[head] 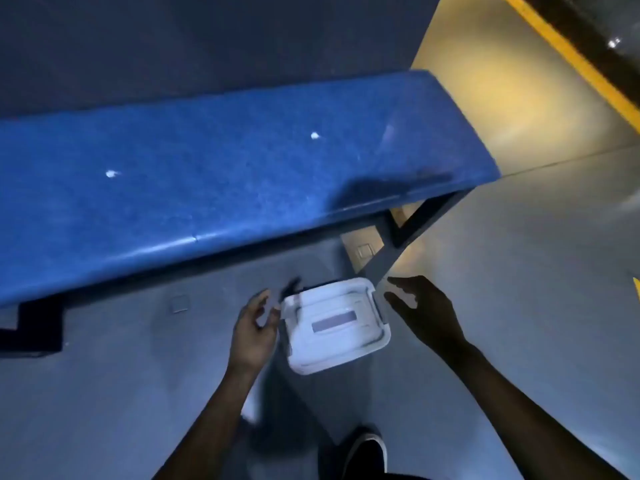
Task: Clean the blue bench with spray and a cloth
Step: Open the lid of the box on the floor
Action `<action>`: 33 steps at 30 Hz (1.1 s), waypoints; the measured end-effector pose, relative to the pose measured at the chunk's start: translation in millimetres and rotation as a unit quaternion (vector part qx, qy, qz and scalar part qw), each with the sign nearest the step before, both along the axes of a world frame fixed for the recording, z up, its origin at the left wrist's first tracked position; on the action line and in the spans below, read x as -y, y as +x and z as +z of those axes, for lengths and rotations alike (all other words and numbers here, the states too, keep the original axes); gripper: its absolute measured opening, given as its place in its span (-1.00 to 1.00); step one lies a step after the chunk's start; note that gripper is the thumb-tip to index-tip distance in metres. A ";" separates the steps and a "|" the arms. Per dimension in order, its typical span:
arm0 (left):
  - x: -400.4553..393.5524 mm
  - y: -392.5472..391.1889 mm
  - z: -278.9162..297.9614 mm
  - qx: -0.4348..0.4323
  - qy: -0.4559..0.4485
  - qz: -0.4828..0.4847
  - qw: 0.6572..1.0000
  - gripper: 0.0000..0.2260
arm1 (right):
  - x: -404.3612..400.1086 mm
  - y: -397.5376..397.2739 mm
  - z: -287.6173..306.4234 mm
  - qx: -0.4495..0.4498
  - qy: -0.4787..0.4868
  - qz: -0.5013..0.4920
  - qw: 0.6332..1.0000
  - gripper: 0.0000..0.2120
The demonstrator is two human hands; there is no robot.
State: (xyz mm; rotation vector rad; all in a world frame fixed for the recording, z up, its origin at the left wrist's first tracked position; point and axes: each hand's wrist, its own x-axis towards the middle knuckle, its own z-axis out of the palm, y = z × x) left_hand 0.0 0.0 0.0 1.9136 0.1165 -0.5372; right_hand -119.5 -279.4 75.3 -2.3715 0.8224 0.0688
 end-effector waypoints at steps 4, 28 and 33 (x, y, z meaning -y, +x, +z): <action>7.6 -13.9 -101.0 -0.112 -0.002 0.039 0.993 -0.43 | 17.8 -1.5 -112.3 -0.064 0.041 -0.021 0.997 -0.61; 51.6 -21.5 -192.1 0.379 0.169 -0.248 0.875 -0.59 | 79.0 -37.2 -300.1 0.080 0.416 -0.204 0.882 -0.72; 89.4 -23.2 -209.8 0.427 0.205 -0.383 0.793 -0.63 | 84.7 -38.9 -305.3 0.096 0.412 -0.178 0.888 -0.69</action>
